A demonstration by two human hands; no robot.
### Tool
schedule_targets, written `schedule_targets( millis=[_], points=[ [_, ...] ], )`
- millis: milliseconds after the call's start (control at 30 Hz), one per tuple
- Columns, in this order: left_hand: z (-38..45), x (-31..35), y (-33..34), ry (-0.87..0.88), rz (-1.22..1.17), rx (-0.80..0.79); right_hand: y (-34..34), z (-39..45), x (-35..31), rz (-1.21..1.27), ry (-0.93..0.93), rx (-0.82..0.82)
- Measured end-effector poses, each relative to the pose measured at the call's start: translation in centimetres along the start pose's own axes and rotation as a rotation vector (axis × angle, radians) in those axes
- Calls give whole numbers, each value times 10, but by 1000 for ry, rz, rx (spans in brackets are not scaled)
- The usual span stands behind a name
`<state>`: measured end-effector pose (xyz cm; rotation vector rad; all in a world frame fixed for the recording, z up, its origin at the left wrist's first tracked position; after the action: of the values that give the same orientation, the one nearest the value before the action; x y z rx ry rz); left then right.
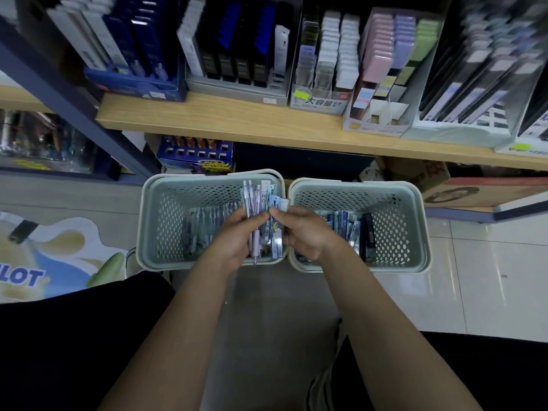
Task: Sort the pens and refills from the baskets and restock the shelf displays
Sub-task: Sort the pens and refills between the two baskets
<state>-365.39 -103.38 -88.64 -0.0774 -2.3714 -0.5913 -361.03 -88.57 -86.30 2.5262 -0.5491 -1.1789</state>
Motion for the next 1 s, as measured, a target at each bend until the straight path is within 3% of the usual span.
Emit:
schedule_targets(
  millis=[333, 633, 800, 1000],
  points=[
    [-5, 2, 7, 2, -75, 8, -4, -4, -6, -61, -35, 107],
    [-8, 11, 21, 39, 178, 33, -3, 3, -11, -120, -179, 386],
    [-6, 10, 34, 158, 358, 88, 1, 1, -8, 74, -133, 327],
    [-5, 15, 42, 219, 487, 112, -3, -5, -11, 52, -141, 255]
  ],
)
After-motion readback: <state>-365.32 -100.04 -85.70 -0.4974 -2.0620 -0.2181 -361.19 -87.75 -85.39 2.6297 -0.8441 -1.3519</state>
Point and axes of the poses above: each hand's wrist, its own z-axis towards the middle knuckle, its own y-axis out of the palm, x = y × z, the point moved 1 cm from there along z, towards the middle knuckle, and after that the axes turned 3 degrees about -x, right-handed, at the moved point
